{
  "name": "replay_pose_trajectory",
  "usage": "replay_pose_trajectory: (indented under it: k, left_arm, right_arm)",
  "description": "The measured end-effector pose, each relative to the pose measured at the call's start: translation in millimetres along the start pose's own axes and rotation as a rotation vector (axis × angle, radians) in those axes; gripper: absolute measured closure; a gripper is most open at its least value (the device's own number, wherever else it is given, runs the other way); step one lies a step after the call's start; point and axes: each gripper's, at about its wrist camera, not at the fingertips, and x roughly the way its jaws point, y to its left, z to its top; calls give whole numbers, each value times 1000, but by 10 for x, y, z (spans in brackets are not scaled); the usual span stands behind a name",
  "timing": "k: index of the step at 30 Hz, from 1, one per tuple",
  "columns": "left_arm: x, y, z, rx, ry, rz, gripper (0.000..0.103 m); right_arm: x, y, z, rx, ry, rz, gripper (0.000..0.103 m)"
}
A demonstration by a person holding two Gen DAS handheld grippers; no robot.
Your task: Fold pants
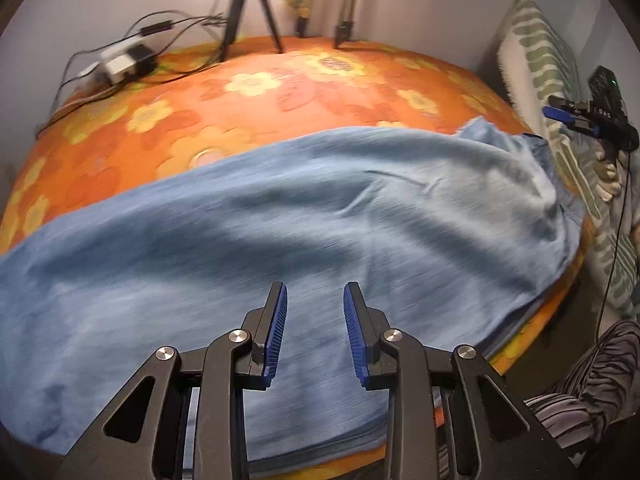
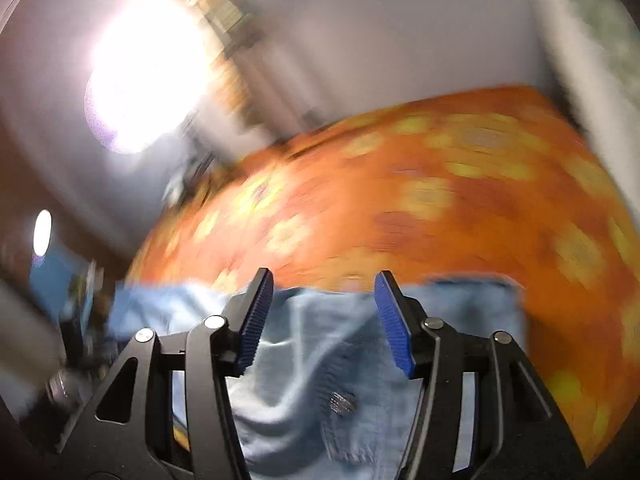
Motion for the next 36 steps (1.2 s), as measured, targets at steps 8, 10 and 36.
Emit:
replay_pose_trajectory:
  k: [8,10,36]
  left_arm:
    - [79,360,-220,-62,-18,27,75]
    - [70,381,-230,-64,-24,24,75]
    - [93,271,-292,20,-60,84,75]
  right_arm:
    - [1253,152,132,-236,346,91,45]
    - [1405,133,118,-237,389,139,45]
    - [906,6,400,-148,93,-161,100]
